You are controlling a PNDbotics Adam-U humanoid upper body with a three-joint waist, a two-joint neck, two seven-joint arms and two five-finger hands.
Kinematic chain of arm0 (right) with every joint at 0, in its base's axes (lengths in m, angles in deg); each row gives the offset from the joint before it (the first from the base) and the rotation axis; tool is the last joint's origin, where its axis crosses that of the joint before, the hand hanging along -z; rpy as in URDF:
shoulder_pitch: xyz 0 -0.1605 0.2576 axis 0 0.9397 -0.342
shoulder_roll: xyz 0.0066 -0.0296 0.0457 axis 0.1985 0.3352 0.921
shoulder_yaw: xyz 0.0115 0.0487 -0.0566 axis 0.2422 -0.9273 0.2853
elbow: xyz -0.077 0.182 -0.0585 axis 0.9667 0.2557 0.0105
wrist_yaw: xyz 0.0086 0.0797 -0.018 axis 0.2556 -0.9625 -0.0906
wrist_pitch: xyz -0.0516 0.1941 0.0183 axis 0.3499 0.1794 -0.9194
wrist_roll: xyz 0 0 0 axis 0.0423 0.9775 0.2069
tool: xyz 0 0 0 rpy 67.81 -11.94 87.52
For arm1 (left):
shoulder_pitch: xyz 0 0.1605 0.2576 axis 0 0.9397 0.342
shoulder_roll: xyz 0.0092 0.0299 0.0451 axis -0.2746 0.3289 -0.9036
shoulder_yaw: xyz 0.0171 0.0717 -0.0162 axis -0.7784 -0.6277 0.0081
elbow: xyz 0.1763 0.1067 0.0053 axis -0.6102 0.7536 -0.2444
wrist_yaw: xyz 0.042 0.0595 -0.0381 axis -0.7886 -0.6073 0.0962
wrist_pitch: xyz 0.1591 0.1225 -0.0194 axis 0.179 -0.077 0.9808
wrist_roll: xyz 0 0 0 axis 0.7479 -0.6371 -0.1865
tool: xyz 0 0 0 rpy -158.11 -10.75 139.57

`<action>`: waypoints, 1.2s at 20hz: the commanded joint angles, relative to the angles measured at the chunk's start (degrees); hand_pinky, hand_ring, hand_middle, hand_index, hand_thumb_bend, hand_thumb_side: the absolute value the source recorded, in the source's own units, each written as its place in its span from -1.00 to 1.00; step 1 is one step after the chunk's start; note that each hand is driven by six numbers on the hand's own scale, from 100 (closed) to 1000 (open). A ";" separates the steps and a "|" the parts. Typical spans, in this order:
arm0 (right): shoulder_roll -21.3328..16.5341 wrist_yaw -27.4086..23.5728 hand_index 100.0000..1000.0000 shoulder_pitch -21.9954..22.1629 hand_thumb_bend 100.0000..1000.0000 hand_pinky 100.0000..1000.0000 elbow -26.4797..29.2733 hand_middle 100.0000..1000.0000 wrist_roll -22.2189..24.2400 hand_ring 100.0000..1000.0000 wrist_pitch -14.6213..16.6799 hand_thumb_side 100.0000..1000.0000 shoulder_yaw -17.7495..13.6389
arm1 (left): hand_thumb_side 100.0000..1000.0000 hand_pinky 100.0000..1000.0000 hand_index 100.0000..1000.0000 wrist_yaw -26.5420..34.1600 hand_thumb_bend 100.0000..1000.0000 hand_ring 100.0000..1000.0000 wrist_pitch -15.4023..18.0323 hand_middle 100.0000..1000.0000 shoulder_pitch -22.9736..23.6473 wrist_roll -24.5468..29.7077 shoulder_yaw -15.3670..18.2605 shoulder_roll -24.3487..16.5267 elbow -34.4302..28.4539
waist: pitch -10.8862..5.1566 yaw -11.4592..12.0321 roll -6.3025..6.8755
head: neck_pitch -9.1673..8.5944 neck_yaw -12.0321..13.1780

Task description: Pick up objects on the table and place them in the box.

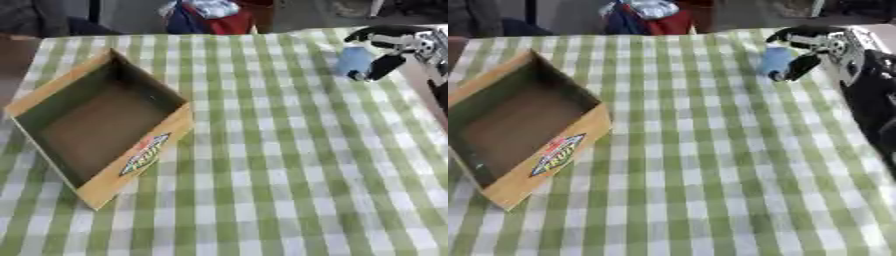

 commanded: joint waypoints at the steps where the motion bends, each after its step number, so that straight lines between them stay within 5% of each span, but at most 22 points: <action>1: -2.76 -0.36 1.00 -1.26 -0.64 0.87 -0.06 1.00 -0.37 1.00 -0.42 -0.53 -0.75 | 0.24 0.22 0.47 0.08 -1.00 -0.03 0.13 0.12 -0.81 0.21 -0.14 -0.94 -1.11 | -0.77 0.20 -0.03 | -0.93 -0.42; 18: -2.89 0.78 0.99 -0.31 -0.78 0.88 -2.59 1.00 -1.77 1.00 -1.42 -0.48 -1.13 | 0.24 0.23 0.47 0.17 -1.00 -0.04 0.20 0.12 -1.14 0.44 -0.22 -0.89 -1.11 | -0.24 0.89 0.19 | -1.90 -1.17; 24: -2.83 0.80 0.62 -0.03 -1.00 0.85 -3.01 1.00 -2.59 1.00 -1.47 -0.71 -1.25 | 0.24 0.23 0.47 0.16 -1.00 -0.03 0.20 0.12 -1.13 0.48 -0.23 -0.89 -1.11 | -0.37 0.74 0.19 | -1.92 -1.15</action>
